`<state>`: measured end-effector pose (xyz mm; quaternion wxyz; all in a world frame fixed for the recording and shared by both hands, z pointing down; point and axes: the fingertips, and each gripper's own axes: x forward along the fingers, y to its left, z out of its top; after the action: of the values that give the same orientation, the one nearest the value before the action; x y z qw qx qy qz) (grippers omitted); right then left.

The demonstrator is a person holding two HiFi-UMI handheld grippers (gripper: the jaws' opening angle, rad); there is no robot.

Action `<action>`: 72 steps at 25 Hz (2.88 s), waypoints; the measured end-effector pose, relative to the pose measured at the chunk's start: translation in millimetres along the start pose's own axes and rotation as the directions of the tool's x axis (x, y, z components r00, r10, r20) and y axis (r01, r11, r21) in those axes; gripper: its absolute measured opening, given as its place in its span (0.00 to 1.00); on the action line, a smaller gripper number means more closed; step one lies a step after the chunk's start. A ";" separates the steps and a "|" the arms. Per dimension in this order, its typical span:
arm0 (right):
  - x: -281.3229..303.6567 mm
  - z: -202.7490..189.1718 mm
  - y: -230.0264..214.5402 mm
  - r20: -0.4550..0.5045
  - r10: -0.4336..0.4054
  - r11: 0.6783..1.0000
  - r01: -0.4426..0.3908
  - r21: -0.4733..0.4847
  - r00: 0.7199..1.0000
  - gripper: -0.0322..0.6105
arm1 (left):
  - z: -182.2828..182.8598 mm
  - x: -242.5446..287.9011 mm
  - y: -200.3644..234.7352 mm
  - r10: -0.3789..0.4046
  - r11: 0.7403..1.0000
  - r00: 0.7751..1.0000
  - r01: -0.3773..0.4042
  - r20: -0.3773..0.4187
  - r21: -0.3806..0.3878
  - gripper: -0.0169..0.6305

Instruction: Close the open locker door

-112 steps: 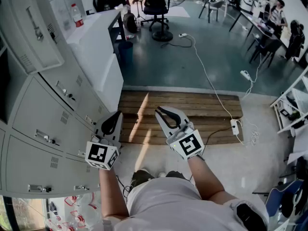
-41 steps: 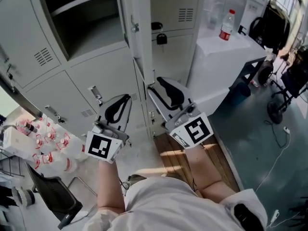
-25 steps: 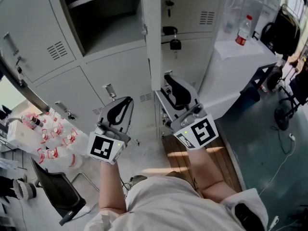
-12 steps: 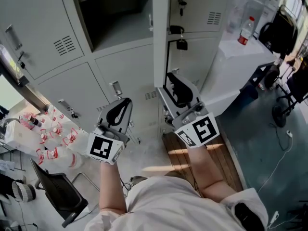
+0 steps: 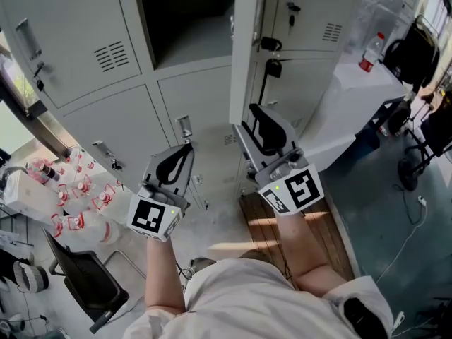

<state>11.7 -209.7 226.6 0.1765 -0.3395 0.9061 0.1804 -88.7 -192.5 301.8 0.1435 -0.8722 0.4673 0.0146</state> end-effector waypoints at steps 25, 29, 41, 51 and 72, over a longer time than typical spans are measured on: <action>83.9 -32.9 29.4 -0.006 -0.100 0.992 0.099 -0.077 0.995 0.28 | -28.5 -61.7 102.0 0.013 1.000 1.000 -0.013 -0.014 -0.017 0.04; 93.1 -37.9 31.0 -0.006 -0.127 0.988 0.126 -0.090 0.992 0.28 | -34.8 -69.7 113.8 -0.002 1.000 1.000 0.002 -0.015 -0.020 0.04; 120.6 -49.7 31.4 -0.005 -0.111 0.991 0.110 -0.082 0.994 0.27 | -44.1 -77.9 141.5 0.049 0.998 0.998 -0.050 -0.027 -0.031 0.04; 148.0 -44.2 28.5 0.028 -0.012 0.997 0.014 -0.080 1.000 0.26 | -41.6 -65.4 154.0 0.134 0.990 0.991 -0.135 -0.021 -0.030 0.04; 191.9 -57.7 8.7 0.020 0.060 0.998 -0.060 -0.002 0.998 0.24 | -48.7 -66.8 173.4 0.284 0.959 0.958 -0.284 -0.047 0.005 0.04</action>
<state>-141.3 -335.3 193.9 0.1800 -0.3105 0.9139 0.1896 -273.7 -241.8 318.1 0.1280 -0.7965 0.5907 0.0151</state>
